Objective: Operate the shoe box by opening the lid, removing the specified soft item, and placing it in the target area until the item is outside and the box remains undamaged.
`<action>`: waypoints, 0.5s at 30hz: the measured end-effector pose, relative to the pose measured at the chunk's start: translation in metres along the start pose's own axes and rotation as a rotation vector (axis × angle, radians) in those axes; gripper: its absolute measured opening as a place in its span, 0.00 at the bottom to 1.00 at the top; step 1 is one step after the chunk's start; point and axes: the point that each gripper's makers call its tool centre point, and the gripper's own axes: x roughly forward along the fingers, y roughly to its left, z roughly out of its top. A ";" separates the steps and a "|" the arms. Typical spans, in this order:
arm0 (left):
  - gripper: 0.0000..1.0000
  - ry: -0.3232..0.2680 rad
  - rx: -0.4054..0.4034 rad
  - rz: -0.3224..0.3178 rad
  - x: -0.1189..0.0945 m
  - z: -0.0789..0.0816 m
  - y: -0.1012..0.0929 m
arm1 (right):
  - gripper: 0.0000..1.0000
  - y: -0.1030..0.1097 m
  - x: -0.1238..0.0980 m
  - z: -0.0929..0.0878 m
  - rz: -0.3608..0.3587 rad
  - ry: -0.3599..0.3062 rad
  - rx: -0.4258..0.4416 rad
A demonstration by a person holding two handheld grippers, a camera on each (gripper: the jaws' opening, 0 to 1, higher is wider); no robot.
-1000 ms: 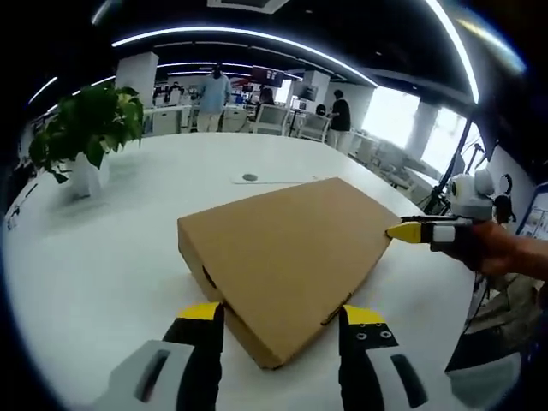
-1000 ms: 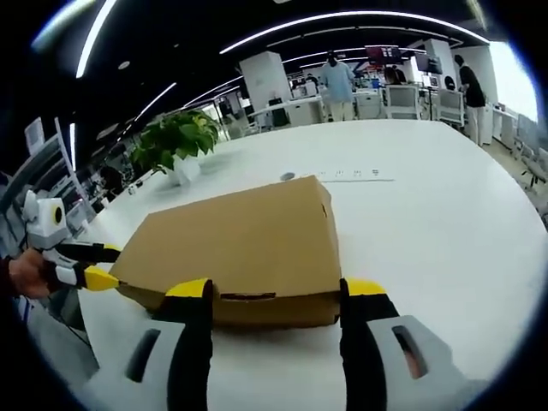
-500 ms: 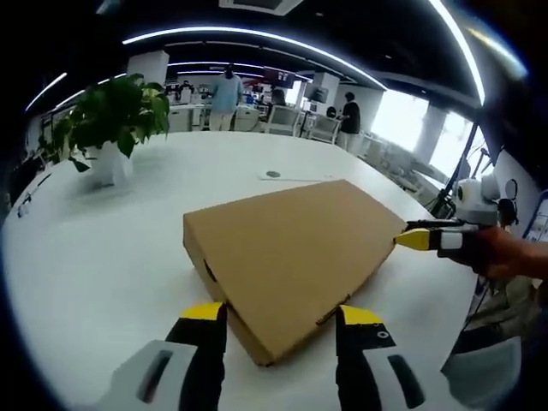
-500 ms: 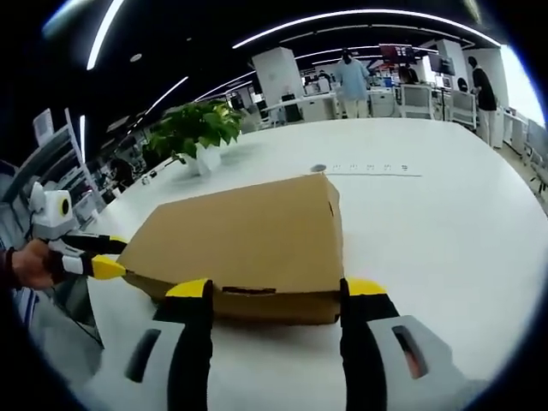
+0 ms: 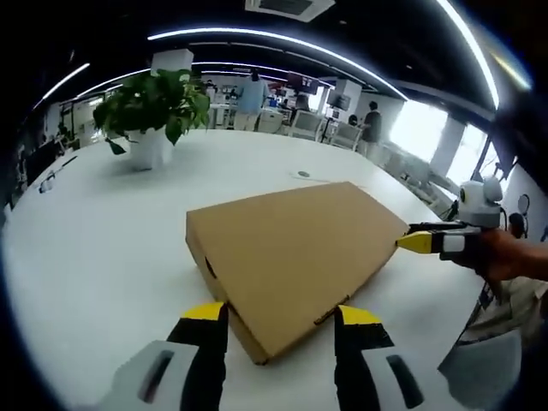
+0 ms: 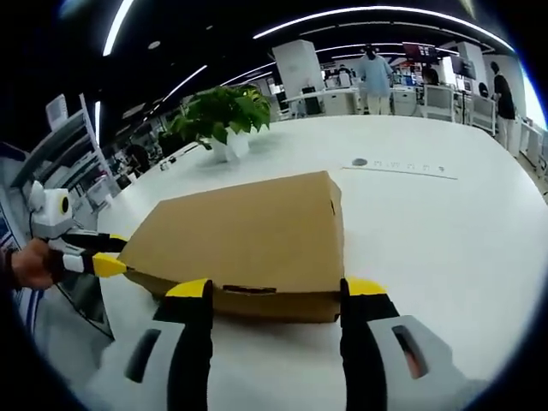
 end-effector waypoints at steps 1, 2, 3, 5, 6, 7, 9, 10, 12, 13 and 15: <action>0.50 -0.001 -0.002 0.004 -0.002 -0.001 0.001 | 0.56 0.004 0.001 0.000 0.004 0.002 -0.003; 0.50 -0.001 -0.006 0.009 -0.004 -0.002 0.004 | 0.56 0.006 0.002 -0.001 0.007 0.003 -0.004; 0.50 -0.002 -0.009 0.013 -0.006 -0.003 0.005 | 0.56 0.009 0.003 -0.001 0.012 0.005 -0.008; 0.50 -0.006 -0.016 0.019 -0.010 -0.005 0.008 | 0.55 0.013 0.004 -0.002 0.021 0.004 -0.013; 0.50 -0.008 -0.018 0.021 -0.012 -0.006 0.009 | 0.55 0.014 0.005 -0.002 0.026 0.006 -0.015; 0.50 -0.010 -0.021 0.023 -0.012 -0.006 0.009 | 0.55 0.014 0.005 -0.002 0.030 0.007 -0.017; 0.50 -0.015 -0.027 0.026 -0.014 -0.007 0.010 | 0.55 0.016 0.007 -0.002 0.034 0.010 -0.021; 0.50 -0.015 -0.028 0.027 -0.014 -0.007 0.011 | 0.55 0.016 0.007 -0.002 0.035 0.011 -0.021; 0.50 -0.016 -0.029 0.029 -0.014 -0.007 0.011 | 0.55 0.017 0.007 -0.002 0.036 0.011 -0.022; 0.50 -0.016 -0.028 0.029 -0.014 -0.007 0.011 | 0.55 0.017 0.007 -0.002 0.036 0.012 -0.023; 0.50 -0.017 -0.027 0.028 -0.014 -0.007 0.011 | 0.56 0.017 0.007 -0.002 0.043 0.011 -0.034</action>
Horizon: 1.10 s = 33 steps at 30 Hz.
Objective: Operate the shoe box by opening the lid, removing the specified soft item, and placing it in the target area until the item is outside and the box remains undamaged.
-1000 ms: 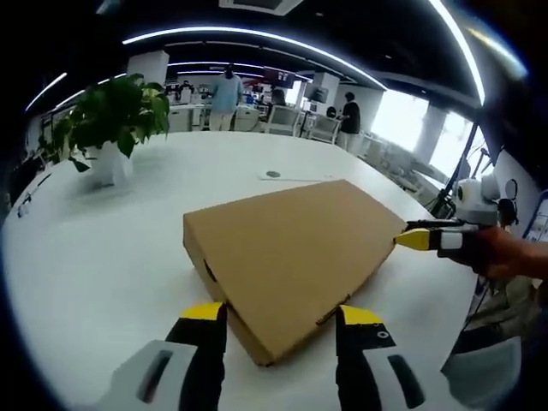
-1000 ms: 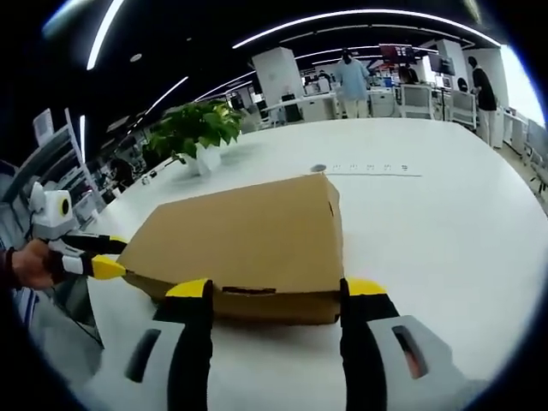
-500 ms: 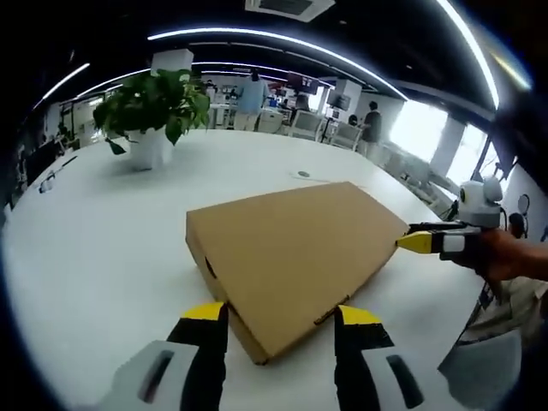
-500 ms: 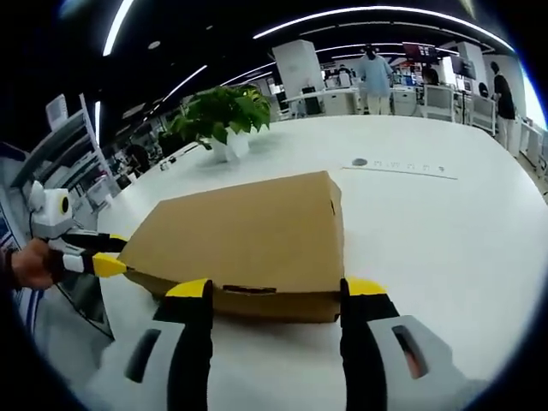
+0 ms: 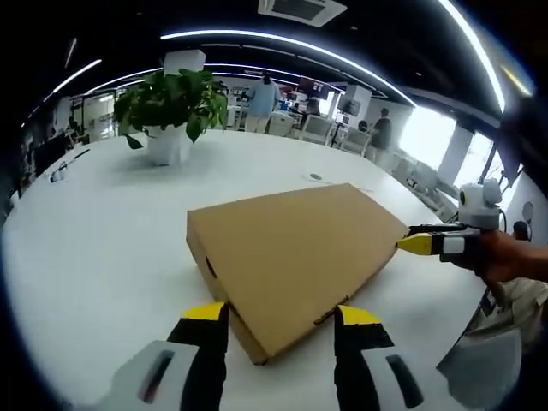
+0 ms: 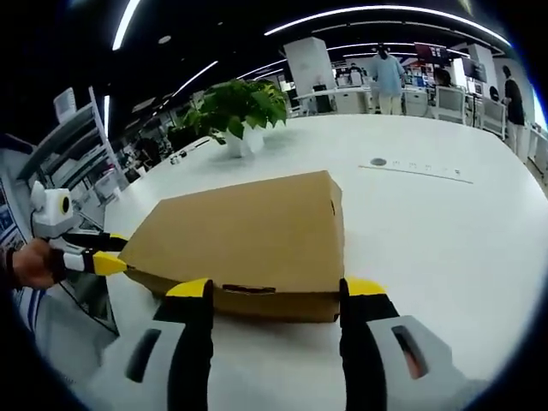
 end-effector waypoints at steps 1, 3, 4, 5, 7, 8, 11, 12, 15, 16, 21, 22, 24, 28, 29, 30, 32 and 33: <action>0.50 0.001 0.004 -0.002 0.000 0.000 0.000 | 0.56 0.001 0.000 0.000 0.022 -0.003 -0.027; 0.53 0.004 0.015 -0.017 0.000 -0.001 -0.002 | 0.57 0.000 -0.001 -0.005 0.053 0.035 -0.154; 0.55 0.004 0.017 -0.020 0.000 0.000 -0.003 | 0.58 0.001 -0.001 -0.008 0.061 0.047 -0.195; 0.57 0.005 0.026 -0.029 0.000 -0.001 -0.005 | 0.60 0.007 -0.001 -0.010 0.091 0.054 -0.213; 0.59 0.005 0.049 -0.030 0.000 -0.003 -0.007 | 0.64 0.007 -0.002 -0.010 0.096 0.048 -0.195; 0.59 0.005 0.056 -0.030 0.000 -0.003 -0.007 | 0.62 0.006 -0.002 -0.010 0.093 0.048 -0.195; 0.58 0.015 0.106 -0.009 0.002 -0.006 -0.005 | 0.56 0.000 0.001 -0.009 0.067 0.048 -0.203; 0.58 0.018 0.114 -0.006 0.002 -0.007 -0.006 | 0.56 0.000 0.002 -0.011 0.063 0.055 -0.219; 0.56 0.017 0.124 0.009 0.002 -0.007 -0.004 | 0.57 0.000 0.006 -0.014 0.042 0.069 -0.266; 0.54 0.013 0.119 0.020 0.003 -0.007 -0.001 | 0.56 0.000 0.007 -0.014 0.034 0.069 -0.268; 0.51 0.006 0.110 0.040 0.005 -0.007 0.003 | 0.53 -0.004 0.006 -0.011 0.017 0.058 -0.236; 0.51 0.006 0.112 0.042 0.005 -0.007 0.002 | 0.53 -0.004 0.006 -0.011 0.018 0.058 -0.235; 0.51 0.006 0.109 0.043 0.005 -0.007 0.002 | 0.52 -0.004 0.006 -0.011 0.021 0.059 -0.230; 0.51 0.013 0.110 0.041 0.004 -0.006 0.001 | 0.52 -0.004 0.006 -0.011 0.019 0.066 -0.229; 0.51 0.015 0.108 0.042 0.003 -0.006 0.001 | 0.52 -0.004 0.005 -0.010 0.018 0.069 -0.227; 0.51 0.014 0.104 0.044 0.002 -0.006 0.000 | 0.52 -0.003 0.005 -0.010 0.018 0.069 -0.226; 0.51 0.001 0.088 0.046 0.000 -0.003 -0.001 | 0.52 -0.003 0.003 -0.008 0.021 0.066 -0.220; 0.51 -0.006 0.078 0.046 -0.001 -0.002 -0.001 | 0.52 -0.002 0.001 -0.006 0.023 0.059 -0.216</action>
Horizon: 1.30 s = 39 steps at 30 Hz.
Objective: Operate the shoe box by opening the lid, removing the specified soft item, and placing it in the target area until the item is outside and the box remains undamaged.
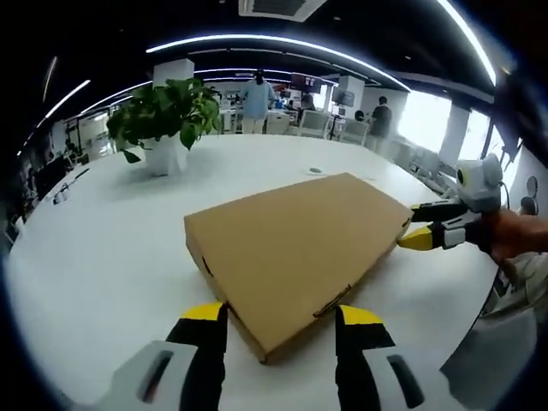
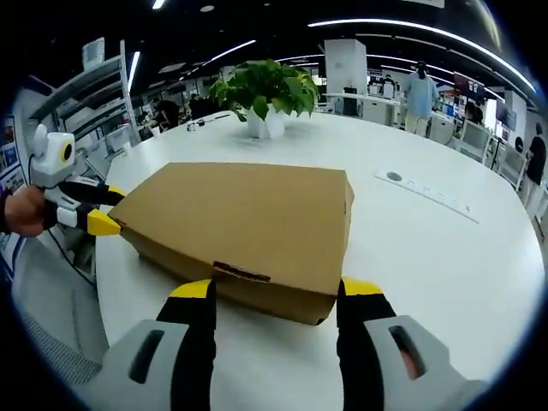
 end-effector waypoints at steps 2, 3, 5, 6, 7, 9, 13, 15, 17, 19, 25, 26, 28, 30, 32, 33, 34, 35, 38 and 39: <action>0.51 -0.009 -0.009 0.001 -0.002 0.003 0.001 | 0.52 0.001 -0.003 0.003 0.001 -0.011 0.006; 0.51 -0.015 -0.015 0.003 -0.004 0.005 0.000 | 0.52 0.001 -0.004 0.005 0.002 -0.016 0.010; 0.51 -0.022 -0.015 0.006 -0.007 0.010 -0.001 | 0.52 0.002 -0.007 0.009 0.004 -0.026 0.018; 0.51 -0.024 -0.012 0.007 -0.009 0.012 -0.002 | 0.52 0.002 -0.009 0.012 0.006 -0.034 0.028; 0.51 -0.027 -0.011 0.007 -0.010 0.014 -0.002 | 0.52 0.002 -0.010 0.014 0.006 -0.040 0.032; 0.51 -0.040 -0.020 0.008 -0.014 0.019 -0.002 | 0.52 0.003 -0.014 0.020 0.007 -0.058 0.041; 0.54 -0.073 -0.045 0.001 -0.021 0.031 -0.004 | 0.52 0.004 -0.022 0.036 0.010 -0.107 0.065; 0.55 -0.083 -0.032 0.000 -0.023 0.036 -0.006 | 0.52 0.004 -0.026 0.044 0.010 -0.125 0.068; 0.56 -0.091 -0.024 -0.008 -0.026 0.042 -0.006 | 0.52 0.004 -0.029 0.053 0.007 -0.142 0.062; 0.57 -0.102 -0.012 -0.013 -0.029 0.048 -0.007 | 0.52 0.004 -0.032 0.061 0.007 -0.162 0.065; 0.56 -0.131 0.040 -0.008 -0.037 0.068 -0.005 | 0.52 0.002 -0.038 0.091 0.006 -0.217 0.077; 0.56 -0.136 0.044 -0.007 -0.037 0.071 -0.004 | 0.52 0.001 -0.038 0.097 0.005 -0.229 0.080; 0.55 -0.147 0.052 -0.003 -0.039 0.077 -0.002 | 0.52 0.001 -0.039 0.104 0.004 -0.240 0.074; 0.53 -0.154 0.054 0.000 -0.039 0.081 0.002 | 0.52 0.001 -0.038 0.112 0.002 -0.247 0.059; 0.51 -0.167 0.054 0.005 -0.040 0.084 0.004 | 0.52 -0.001 -0.038 0.117 0.001 -0.254 0.061; 0.51 -0.171 0.060 0.009 -0.040 0.086 0.004 | 0.52 -0.002 -0.038 0.121 0.000 -0.258 0.062; 0.50 -0.172 0.067 0.012 -0.040 0.087 0.005 | 0.52 -0.002 -0.038 0.123 -0.001 -0.260 0.062; 0.50 -0.172 0.074 0.015 -0.040 0.089 0.005 | 0.52 -0.002 -0.037 0.126 -0.003 -0.263 0.062; 0.48 -0.176 0.098 0.028 -0.040 0.093 0.008 | 0.52 -0.004 -0.036 0.133 -0.006 -0.270 0.060; 0.47 -0.178 0.101 0.032 -0.040 0.094 0.009 | 0.52 -0.004 -0.036 0.136 -0.007 -0.272 0.058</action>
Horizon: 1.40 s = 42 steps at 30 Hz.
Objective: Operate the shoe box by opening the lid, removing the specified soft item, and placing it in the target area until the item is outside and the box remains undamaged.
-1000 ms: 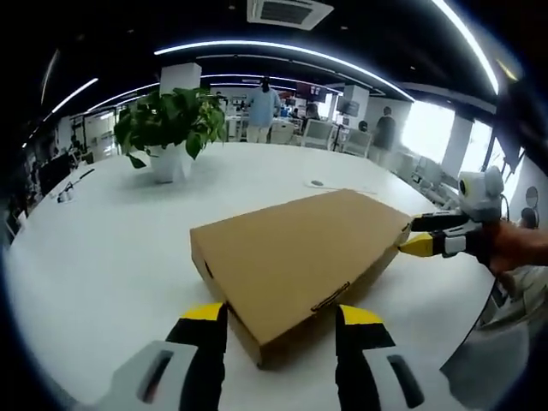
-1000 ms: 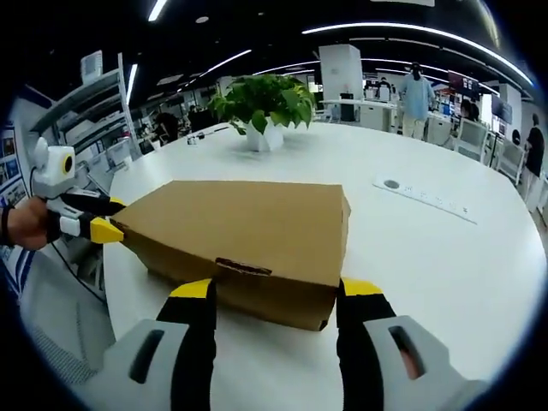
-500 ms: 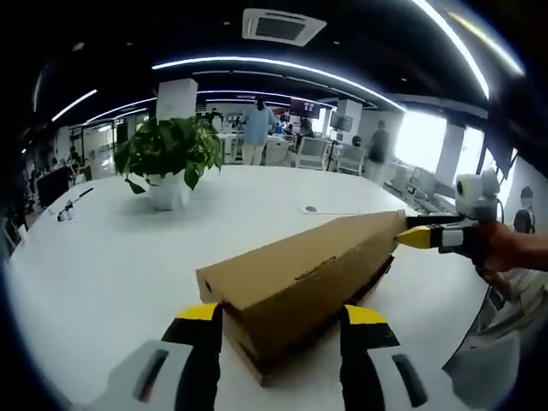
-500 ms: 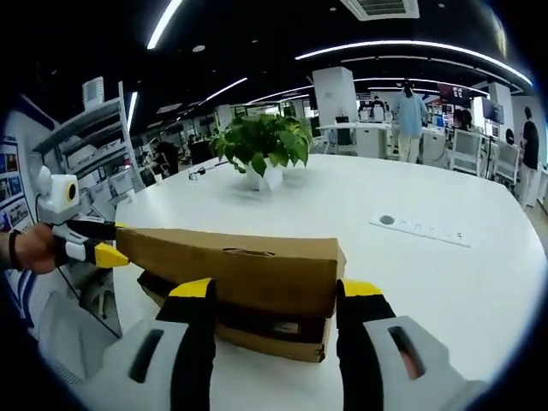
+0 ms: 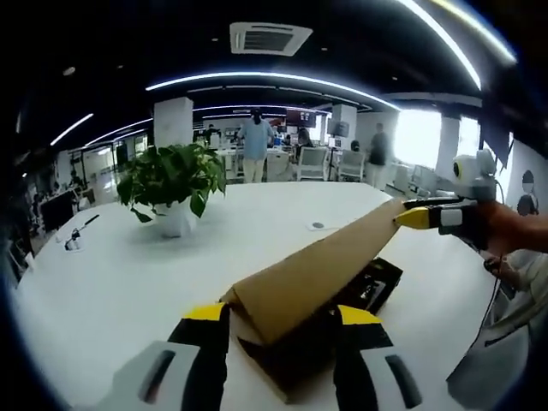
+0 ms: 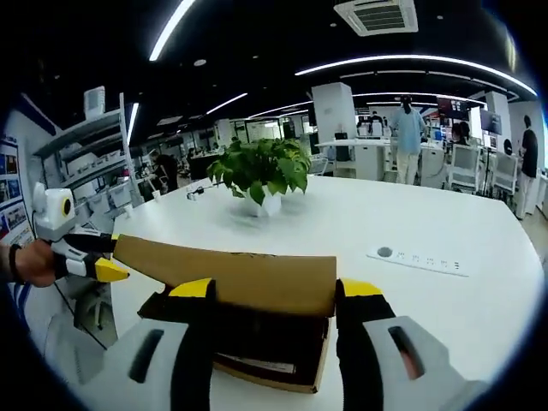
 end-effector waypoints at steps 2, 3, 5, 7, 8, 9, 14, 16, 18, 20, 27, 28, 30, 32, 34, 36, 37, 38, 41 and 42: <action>0.43 -0.004 0.007 0.011 0.000 0.002 0.003 | 0.52 -0.001 0.002 0.003 -0.001 -0.002 -0.004; 0.39 -0.009 0.013 0.032 0.000 0.004 0.008 | 0.52 -0.001 0.002 0.005 -0.001 -0.003 -0.003; 0.36 -0.017 0.012 0.037 -0.001 0.007 0.011 | 0.52 -0.002 0.004 0.009 -0.001 -0.007 0.001; 0.34 -0.022 0.021 0.046 0.000 0.009 0.014 | 0.52 -0.002 0.006 0.013 -0.001 -0.009 0.000; 0.33 -0.023 0.028 0.052 0.000 0.011 0.015 | 0.52 -0.002 0.007 0.014 -0.001 -0.010 0.000; 0.32 -0.025 0.030 0.056 0.000 0.012 0.016 | 0.52 -0.003 0.009 0.016 -0.001 -0.011 0.001; 0.22 -0.023 0.097 0.131 -0.001 0.021 0.028 | 0.52 -0.004 0.014 0.026 -0.004 -0.025 0.002; 0.17 -0.018 0.139 0.159 0.000 0.025 0.031 | 0.52 -0.006 0.017 0.031 -0.007 -0.032 0.011; 0.14 -0.015 0.167 0.183 0.000 0.027 0.034 | 0.52 -0.007 0.020 0.034 -0.009 -0.035 0.015; 0.11 -0.017 0.175 0.203 0.000 0.030 0.037 | 0.52 -0.007 0.023 0.038 -0.011 -0.038 0.017; 0.06 -0.012 0.204 0.225 0.001 0.036 0.045 | 0.52 -0.007 0.028 0.046 -0.014 -0.047 0.020; 0.06 -0.009 0.213 0.225 0.002 0.036 0.044 | 0.52 -0.007 0.028 0.046 -0.013 -0.048 0.020; 0.06 -0.012 0.197 0.223 0.001 0.037 0.046 | 0.52 -0.005 0.027 0.047 -0.011 -0.049 0.021; 0.05 -0.014 0.184 0.221 0.001 0.037 0.047 | 0.52 -0.004 0.026 0.047 -0.010 -0.049 0.022; 0.05 -0.015 0.179 0.224 0.002 0.037 0.047 | 0.52 -0.002 0.026 0.048 -0.010 -0.050 0.023; 0.05 -0.014 0.175 0.226 0.002 0.038 0.047 | 0.52 -0.002 0.026 0.049 -0.008 -0.052 0.023; 0.05 -0.014 0.174 0.226 0.002 0.038 0.047 | 0.53 -0.001 0.026 0.049 -0.007 -0.052 0.023; 0.05 -0.015 0.170 0.224 0.002 0.038 0.048 | 0.53 -0.001 0.026 0.049 -0.003 -0.052 0.024; 0.05 -0.013 0.167 0.222 0.002 0.039 0.049 | 0.54 -0.002 0.027 0.050 0.001 -0.053 0.039; 0.05 -0.012 0.170 0.226 0.002 0.040 0.050 | 0.56 -0.003 0.027 0.050 -0.002 -0.054 0.043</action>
